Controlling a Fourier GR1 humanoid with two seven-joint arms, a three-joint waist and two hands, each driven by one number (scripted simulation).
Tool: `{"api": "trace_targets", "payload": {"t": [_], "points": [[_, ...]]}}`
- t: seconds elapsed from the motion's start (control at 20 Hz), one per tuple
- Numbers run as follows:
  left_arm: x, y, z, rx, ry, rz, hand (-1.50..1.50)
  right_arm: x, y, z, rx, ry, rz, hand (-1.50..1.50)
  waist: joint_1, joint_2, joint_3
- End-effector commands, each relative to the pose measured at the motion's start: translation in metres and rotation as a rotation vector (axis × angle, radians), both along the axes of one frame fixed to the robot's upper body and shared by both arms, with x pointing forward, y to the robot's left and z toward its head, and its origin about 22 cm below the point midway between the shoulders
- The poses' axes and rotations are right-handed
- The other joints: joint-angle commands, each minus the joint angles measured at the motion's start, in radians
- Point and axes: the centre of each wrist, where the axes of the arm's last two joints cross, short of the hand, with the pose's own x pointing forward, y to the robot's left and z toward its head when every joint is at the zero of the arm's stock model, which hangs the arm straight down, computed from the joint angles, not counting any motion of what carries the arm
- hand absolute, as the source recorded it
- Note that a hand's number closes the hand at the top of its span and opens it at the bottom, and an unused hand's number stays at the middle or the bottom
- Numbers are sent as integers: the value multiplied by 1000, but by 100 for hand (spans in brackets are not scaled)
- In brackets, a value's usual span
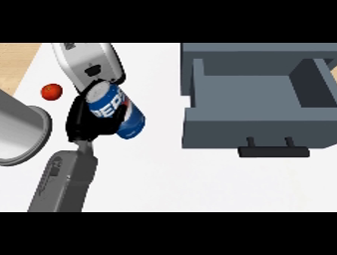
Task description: Pick up the can, place it into the drawer and close the drawer
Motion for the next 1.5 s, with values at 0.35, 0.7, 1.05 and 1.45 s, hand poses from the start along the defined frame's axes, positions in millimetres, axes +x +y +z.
{"api": "trace_targets", "payload": {"t": [0.35, 0.7, 1.05, 1.45], "points": [[8, -50, 90, 50, -43, -8, 150, -7, -2, -11, 7, 8, 14, -150, -10, 2, 0], [41, -75, 134, 74, -61, -18, 150, 7, -2, -7, 20, 3, 17, -150, -13, 4, 0], [53, -131, 172, 91, -80, -13, 150, 16, 9, 12, 26, -8, 17, -150, -22, 6, -1], [66, -146, 166, 110, -80, -6, 150, 10, -5, -17, 29, -15, 13, -150, -26, 6, 0]]}}
